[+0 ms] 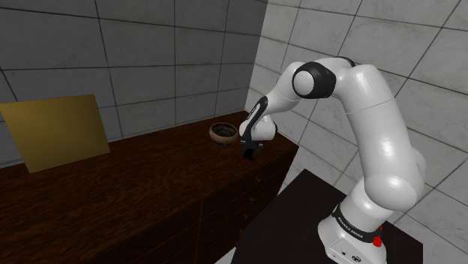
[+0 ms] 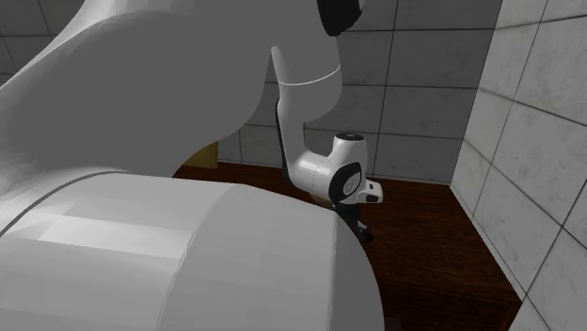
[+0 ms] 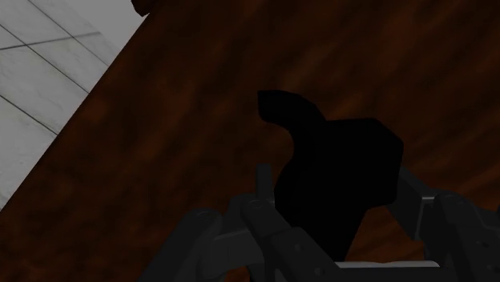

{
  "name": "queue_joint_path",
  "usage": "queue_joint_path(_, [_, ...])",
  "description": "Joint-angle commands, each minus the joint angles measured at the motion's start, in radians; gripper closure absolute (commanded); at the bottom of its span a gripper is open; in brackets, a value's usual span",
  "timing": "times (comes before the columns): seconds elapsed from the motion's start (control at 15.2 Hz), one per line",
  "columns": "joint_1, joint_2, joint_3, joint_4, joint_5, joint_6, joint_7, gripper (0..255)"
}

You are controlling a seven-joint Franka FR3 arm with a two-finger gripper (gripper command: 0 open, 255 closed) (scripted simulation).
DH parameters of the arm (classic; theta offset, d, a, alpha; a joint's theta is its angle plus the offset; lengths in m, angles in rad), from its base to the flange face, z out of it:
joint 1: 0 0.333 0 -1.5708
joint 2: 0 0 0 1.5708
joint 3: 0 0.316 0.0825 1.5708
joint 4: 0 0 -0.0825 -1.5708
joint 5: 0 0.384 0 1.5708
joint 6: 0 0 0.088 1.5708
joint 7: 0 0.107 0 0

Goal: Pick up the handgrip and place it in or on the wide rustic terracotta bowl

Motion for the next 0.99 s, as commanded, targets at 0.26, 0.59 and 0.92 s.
queue_joint_path(0.26, [0.000,0.000,0.000,0.000,0.000,0.000,0.000,255])
queue_joint_path(0.59, [0.025,-0.066,-0.030,-0.034,-0.014,-0.036,0.011,255])
queue_joint_path(0.92, [0.053,-0.130,-0.064,-0.063,-0.033,-0.075,0.026,255])
